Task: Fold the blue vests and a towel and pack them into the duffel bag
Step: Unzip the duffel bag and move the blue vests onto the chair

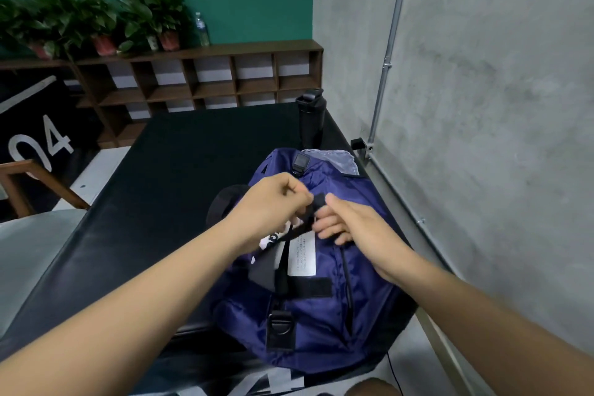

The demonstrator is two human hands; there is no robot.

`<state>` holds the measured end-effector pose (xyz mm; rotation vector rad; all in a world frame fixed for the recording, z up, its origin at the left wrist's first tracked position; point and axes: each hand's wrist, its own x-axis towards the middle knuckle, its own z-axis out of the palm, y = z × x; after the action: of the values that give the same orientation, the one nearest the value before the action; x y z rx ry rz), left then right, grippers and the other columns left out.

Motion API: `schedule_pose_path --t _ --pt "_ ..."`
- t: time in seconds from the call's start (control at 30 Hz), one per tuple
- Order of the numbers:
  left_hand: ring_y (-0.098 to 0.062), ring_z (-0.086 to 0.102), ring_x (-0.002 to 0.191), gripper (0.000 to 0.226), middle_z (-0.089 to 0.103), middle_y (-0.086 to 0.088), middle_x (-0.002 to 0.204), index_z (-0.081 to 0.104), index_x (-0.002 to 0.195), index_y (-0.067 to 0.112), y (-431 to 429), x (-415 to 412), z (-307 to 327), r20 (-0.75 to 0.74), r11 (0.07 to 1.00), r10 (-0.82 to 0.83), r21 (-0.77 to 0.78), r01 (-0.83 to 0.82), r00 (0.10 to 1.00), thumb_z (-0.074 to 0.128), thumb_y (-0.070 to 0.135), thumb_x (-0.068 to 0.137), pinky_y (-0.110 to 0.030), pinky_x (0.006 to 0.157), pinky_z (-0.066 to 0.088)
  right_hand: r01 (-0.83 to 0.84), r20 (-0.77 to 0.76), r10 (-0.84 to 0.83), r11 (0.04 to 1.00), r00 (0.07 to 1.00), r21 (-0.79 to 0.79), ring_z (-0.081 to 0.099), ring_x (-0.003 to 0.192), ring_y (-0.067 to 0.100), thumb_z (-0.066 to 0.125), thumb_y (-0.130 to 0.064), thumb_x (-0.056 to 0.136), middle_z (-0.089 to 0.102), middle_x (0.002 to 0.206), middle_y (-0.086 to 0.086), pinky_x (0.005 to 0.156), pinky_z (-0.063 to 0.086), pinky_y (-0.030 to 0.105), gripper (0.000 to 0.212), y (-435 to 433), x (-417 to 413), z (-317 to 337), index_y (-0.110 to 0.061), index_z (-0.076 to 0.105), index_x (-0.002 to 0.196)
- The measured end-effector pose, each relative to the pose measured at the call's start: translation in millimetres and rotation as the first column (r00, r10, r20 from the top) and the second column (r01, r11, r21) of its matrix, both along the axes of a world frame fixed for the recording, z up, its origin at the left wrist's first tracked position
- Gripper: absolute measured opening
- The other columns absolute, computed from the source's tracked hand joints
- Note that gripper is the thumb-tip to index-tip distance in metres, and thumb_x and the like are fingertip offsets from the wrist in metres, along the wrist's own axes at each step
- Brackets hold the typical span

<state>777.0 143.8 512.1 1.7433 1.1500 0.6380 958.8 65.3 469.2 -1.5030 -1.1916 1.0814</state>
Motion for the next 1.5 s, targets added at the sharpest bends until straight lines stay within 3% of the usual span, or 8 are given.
schedule_pose_path --t 0.17,0.33,0.6,0.8,0.9,1.13,1.33,1.5 --pt "-0.018 0.071 0.082 0.017 0.075 -0.009 0.095 0.066 0.116 0.006 -19 21 12 0.266 0.973 -0.070 -0.193 0.124 0.961 0.053 0.007 0.104 -0.029 0.066 0.058 -0.094 -0.164 0.076 0.990 0.984 -0.104 0.078 0.105 0.017 0.064 -0.058 0.100 0.081 0.113 0.000 0.106 0.055 0.047 0.044 -12 -1 4 -0.025 0.067 0.127" --pt "-0.017 0.073 0.080 0.017 0.077 0.006 0.087 0.069 0.096 0.028 -4 -4 -21 -0.172 0.973 0.073 0.228 -0.033 0.982 0.060 0.014 0.098 -0.032 0.073 0.057 -0.033 0.323 0.081 0.988 0.943 -0.152 0.076 0.081 0.010 0.077 -0.070 0.079 0.079 0.091 -0.006 0.081 0.061 0.040 0.051 -14 -25 -14 -0.031 0.061 0.107" --pt "-0.017 0.064 0.095 0.021 0.065 0.007 0.101 0.059 0.103 0.029 15 -38 -65 -0.646 0.950 0.091 0.285 0.129 0.758 0.072 0.030 0.086 -0.041 0.085 0.058 0.049 0.584 -0.018 0.998 0.812 -0.037 0.071 0.082 0.023 0.068 -0.033 0.092 0.072 0.088 0.000 0.074 0.059 0.043 0.031 2 -13 -25 -0.027 0.052 0.118" --pt "-0.024 0.061 0.105 0.045 0.052 0.002 0.110 0.055 0.119 0.021 11 -25 -84 -0.763 0.938 0.081 0.276 0.209 0.641 0.072 0.045 0.085 -0.039 0.082 0.052 0.210 0.600 -0.181 0.977 0.779 0.022 0.061 0.074 0.012 0.064 -0.024 0.102 0.062 0.074 -0.002 0.061 0.039 0.022 0.024 -16 67 -37 -0.021 0.050 0.121" --pt "-0.026 0.060 0.115 0.059 0.053 -0.001 0.121 0.049 0.129 0.020 12 -19 -87 -0.797 0.947 0.062 0.237 0.217 0.600 0.073 0.054 0.087 -0.040 0.082 0.049 0.244 0.668 -0.165 0.969 0.726 -0.026 0.064 0.081 0.020 0.065 -0.029 0.104 0.066 0.079 -0.001 0.072 0.048 0.035 0.027 -19 93 -48 -0.020 0.051 0.125" --pt "-0.027 0.058 0.126 0.086 0.052 -0.004 0.136 0.043 0.141 0.017 25 -16 -92 -0.820 0.976 -0.017 0.112 0.189 0.572 0.075 0.070 0.081 -0.046 0.101 0.052 0.109 0.873 -0.309 0.951 0.378 0.290 0.057 0.104 0.034 0.061 -0.015 0.099 0.055 0.116 0.008 0.090 0.050 0.047 0.024 -18 67 -33 -0.018 0.056 0.122" --pt "-0.020 0.063 0.090 0.043 0.070 -0.001 0.100 0.061 0.100 0.016 34 -16 -91 -0.796 0.982 -0.069 0.052 0.181 0.602 0.074 0.053 0.083 -0.035 0.076 0.052 -0.143 0.972 -0.054 0.986 0.228 0.088 0.065 0.092 0.036 0.054 -0.018 0.103 0.061 0.105 0.007 0.066 0.037 0.039 0.005 0 -20 -17 -0.016 0.056 0.108" --pt "-0.019 0.059 0.067 0.039 0.060 0.001 0.071 0.056 0.065 0.017 24 -8 -93 -0.796 0.972 -0.031 0.117 0.204 0.604 0.069 0.051 0.080 -0.032 0.060 0.045 -0.078 0.959 0.166 0.985 0.230 -0.152 0.067 0.107 0.036 0.052 -0.051 0.105 0.068 0.118 0.012 0.075 0.041 0.038 0.044 26 -52 -30 -0.012 0.066 0.121"
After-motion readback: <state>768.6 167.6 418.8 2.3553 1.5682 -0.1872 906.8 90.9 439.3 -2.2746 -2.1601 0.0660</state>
